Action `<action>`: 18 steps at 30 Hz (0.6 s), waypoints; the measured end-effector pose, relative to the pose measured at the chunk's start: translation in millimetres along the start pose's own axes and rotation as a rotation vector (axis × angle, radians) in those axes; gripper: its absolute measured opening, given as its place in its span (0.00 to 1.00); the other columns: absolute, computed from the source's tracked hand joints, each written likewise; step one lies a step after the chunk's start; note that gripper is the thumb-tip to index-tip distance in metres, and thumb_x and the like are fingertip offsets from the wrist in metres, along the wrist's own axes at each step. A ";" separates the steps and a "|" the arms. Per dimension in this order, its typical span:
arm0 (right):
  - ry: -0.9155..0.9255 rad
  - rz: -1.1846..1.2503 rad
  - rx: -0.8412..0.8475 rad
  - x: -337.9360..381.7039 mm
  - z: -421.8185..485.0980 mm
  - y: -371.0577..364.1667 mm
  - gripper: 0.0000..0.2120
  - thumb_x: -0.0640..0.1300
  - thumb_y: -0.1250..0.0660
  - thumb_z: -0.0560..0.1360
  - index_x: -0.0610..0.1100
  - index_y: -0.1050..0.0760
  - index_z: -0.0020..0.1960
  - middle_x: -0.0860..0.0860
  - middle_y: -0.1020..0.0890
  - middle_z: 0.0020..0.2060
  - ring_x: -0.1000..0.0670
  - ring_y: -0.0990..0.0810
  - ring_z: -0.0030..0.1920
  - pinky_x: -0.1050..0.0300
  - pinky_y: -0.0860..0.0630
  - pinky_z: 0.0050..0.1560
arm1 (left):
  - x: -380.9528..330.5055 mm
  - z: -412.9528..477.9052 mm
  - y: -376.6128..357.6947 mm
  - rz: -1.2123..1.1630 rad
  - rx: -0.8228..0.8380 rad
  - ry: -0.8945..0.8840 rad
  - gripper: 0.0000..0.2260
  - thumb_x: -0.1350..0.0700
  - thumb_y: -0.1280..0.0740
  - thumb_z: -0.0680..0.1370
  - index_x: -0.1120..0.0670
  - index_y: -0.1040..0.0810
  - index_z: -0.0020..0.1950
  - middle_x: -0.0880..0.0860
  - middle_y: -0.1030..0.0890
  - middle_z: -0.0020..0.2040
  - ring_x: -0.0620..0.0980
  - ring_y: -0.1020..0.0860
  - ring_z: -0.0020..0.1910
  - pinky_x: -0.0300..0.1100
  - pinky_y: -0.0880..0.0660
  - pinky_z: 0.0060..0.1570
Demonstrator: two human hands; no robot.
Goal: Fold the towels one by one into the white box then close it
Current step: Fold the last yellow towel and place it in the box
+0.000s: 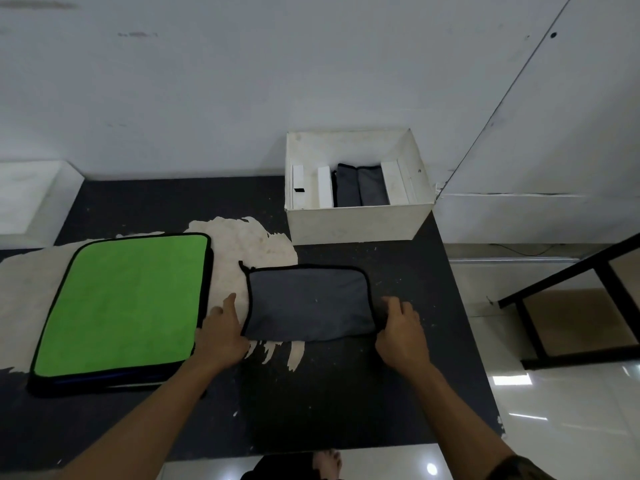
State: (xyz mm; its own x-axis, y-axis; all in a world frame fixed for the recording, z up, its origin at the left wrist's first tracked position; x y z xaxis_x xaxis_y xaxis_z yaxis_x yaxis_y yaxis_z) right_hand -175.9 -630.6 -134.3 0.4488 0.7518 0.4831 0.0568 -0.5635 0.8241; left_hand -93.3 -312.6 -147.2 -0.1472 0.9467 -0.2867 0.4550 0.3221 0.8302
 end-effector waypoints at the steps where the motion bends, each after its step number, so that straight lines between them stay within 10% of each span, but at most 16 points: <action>1: 0.021 -0.020 -0.045 5.3 -1.2 -0.5 0.24 0.38 0.33 0.73 0.44 0.33 0.68 0.43 0.30 0.61 0.41 0.30 0.60 0.46 0.27 0.58 | -6.4 -4.4 1.7 0.063 -0.082 -0.039 0.42 0.56 0.31 0.69 0.51 0.49 0.78 0.58 0.30 0.66 0.61 0.29 0.63 0.57 0.29 0.60; 5: 0.146 -0.145 -0.080 43.7 -3.7 -17.6 0.26 0.54 0.36 0.78 0.48 0.38 0.73 0.42 0.41 0.73 0.41 0.39 0.72 0.43 0.34 0.68 | -41.1 -16.3 -4.4 0.214 -0.269 -0.324 0.36 0.48 0.34 0.77 0.49 0.49 0.79 0.58 0.43 0.77 0.60 0.39 0.72 0.57 0.35 0.66; 14: 0.229 -0.425 0.146 42.7 11.3 -65.7 0.35 0.68 0.57 0.79 0.56 0.66 0.78 0.45 0.69 0.77 0.44 0.70 0.76 0.30 0.64 0.72 | -23.5 6.2 -38.4 0.482 -0.038 -0.392 0.36 0.33 0.68 0.72 0.47 0.66 0.77 0.58 0.68 0.77 0.59 0.63 0.78 0.59 0.54 0.75; 18: 0.214 -0.408 0.138 38.7 12.9 -62.3 0.38 0.71 0.55 0.77 0.55 0.64 0.79 0.44 0.68 0.77 0.43 0.69 0.76 0.33 0.67 0.72 | -20.3 2.9 -30.4 0.364 -0.051 -0.350 0.37 0.31 0.57 0.75 0.48 0.60 0.80 0.58 0.61 0.79 0.61 0.55 0.78 0.58 0.50 0.74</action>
State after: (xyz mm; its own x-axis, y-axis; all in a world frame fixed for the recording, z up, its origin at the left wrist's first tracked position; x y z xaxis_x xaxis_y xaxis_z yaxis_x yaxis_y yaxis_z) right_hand -150.6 -570.8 -170.7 0.1728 0.9665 0.1898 0.3145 -0.2368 0.9192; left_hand -101.6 -341.7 -168.1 0.3202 0.9409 -0.1101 0.3770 -0.0199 0.9260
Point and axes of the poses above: each hand's wrist, its own z-axis towards the middle knuckle, its own y-axis out of the back of the hand, x = y × z, the point moved 2 cm from there along z, towards the middle knuckle
